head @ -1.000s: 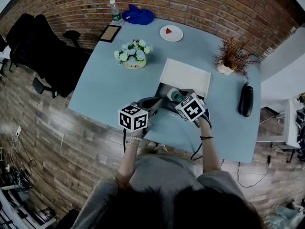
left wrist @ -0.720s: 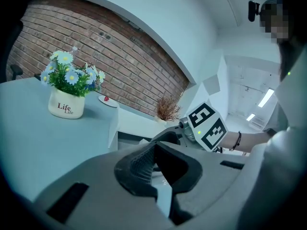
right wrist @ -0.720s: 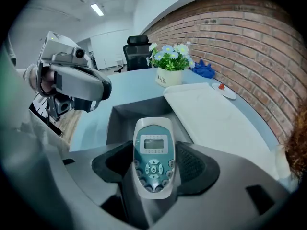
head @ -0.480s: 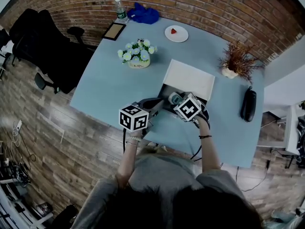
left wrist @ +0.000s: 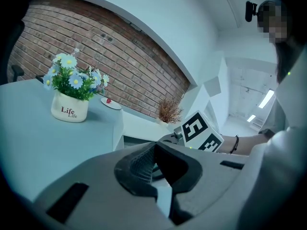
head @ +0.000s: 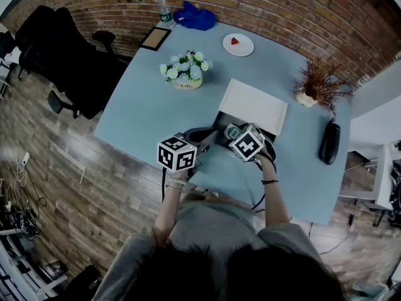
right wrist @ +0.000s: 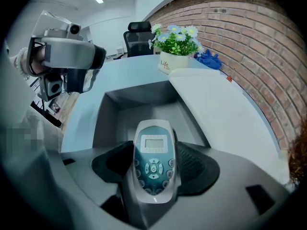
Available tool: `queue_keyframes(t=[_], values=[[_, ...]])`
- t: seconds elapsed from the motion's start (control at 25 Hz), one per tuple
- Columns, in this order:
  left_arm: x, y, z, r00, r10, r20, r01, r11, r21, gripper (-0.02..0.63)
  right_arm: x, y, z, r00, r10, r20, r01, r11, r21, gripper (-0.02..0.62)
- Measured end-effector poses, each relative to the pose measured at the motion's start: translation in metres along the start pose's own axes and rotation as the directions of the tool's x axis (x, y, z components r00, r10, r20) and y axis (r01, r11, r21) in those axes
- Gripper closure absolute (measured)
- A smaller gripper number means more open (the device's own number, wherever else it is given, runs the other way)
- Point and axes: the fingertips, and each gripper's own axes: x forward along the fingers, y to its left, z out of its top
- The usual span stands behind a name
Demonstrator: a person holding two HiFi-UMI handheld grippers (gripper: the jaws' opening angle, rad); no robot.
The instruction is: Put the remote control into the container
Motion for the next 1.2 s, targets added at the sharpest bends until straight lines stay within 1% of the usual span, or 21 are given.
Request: queue_keyframes(t=[0.12,0.32,0.48,0.68,0.84,1.04,1.2], values=[[-0.002,0.001,0.001,1.0,0.001,0.003,-0.001,1.0,-0.001,0.603,-0.001,-0.001,0.006,1.0,-0.012,0.017,0.012,1.0,-0.013,0.314],[-0.004,0.003,0.002,1.0,0.0,0.006,0.0,1.0,-0.003,0.603,0.0,-0.001,0.007,1.0,-0.012,0.012,0.012,1.0,-0.003,0.314],[-0.006,0.002,0.003,1.0,-0.004,0.013,0.004,1.0,-0.002,0.603,0.003,0.003,-0.006,1.0,0.014,-0.019,-0.013,0.999,0.043,0.314],[-0.008,0.0,0.004,1.0,-0.015,0.016,0.015,1.0,-0.001,0.603,0.004,0.005,-0.01,1.0,0.023,-0.003,-0.023,0.996,0.091,0.314],[-0.01,-0.002,0.003,1.0,-0.021,0.016,0.021,1.0,0.0,0.603,0.0,-0.001,-0.001,0.998,-0.009,0.065,0.001,0.993,0.115,0.305],[-0.011,-0.004,0.004,0.999,-0.028,0.025,0.028,1.0,0.006,0.603,-0.011,-0.002,0.008,0.991,-0.029,0.133,0.012,0.991,0.13,0.305],[-0.012,-0.007,0.009,0.998,-0.027,0.056,0.026,0.999,0.032,0.603,-0.028,-0.004,0.016,0.974,-0.056,0.218,0.018,0.985,0.174,0.305]])
